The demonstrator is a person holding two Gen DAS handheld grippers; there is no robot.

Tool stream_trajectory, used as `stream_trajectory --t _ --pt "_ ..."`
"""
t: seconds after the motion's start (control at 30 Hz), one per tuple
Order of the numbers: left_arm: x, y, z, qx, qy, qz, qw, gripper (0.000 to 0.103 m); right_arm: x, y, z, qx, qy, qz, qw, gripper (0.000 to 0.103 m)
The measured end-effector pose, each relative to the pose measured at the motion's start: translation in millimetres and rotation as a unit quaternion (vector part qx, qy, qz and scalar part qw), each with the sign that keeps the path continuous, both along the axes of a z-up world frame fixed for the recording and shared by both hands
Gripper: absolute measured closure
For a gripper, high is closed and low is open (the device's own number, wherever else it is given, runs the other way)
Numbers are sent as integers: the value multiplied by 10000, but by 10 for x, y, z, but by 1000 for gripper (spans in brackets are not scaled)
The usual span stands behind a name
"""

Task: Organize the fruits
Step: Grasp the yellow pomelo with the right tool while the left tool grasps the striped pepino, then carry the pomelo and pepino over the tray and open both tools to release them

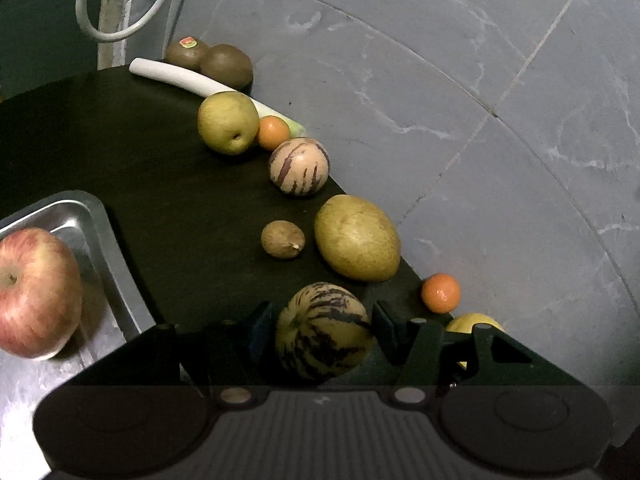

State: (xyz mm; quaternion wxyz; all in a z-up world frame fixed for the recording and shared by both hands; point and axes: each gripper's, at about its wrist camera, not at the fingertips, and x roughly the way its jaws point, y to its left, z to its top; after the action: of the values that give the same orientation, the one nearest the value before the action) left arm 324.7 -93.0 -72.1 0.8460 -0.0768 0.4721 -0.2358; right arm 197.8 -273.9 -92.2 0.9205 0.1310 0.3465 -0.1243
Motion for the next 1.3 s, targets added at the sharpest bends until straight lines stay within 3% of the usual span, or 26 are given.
stream_trajectory --t 0.17,0.3,0.53,1.0,1.3 --pt "21 -47 -100 -101 193 -143 9997 44 4 -63 -13 37 -125 78 9999 44" --pt "-32 -114 -111 32 -25 -199 9998 45 13 -128 -20 104 -234 161 9995 44" --pt "-127 -56 -95 85 -43 -39 9999 45 -97 -215 -50 355 -510 431 9971 44" --pt "-458 369 90 -329 -77 758 9965 45 -171 8 171 491 -883 1243 9871 44" --pt "-630 978 269 -278 -272 1728 9842 45 -42 478 304 658 -940 2221 9683 44"
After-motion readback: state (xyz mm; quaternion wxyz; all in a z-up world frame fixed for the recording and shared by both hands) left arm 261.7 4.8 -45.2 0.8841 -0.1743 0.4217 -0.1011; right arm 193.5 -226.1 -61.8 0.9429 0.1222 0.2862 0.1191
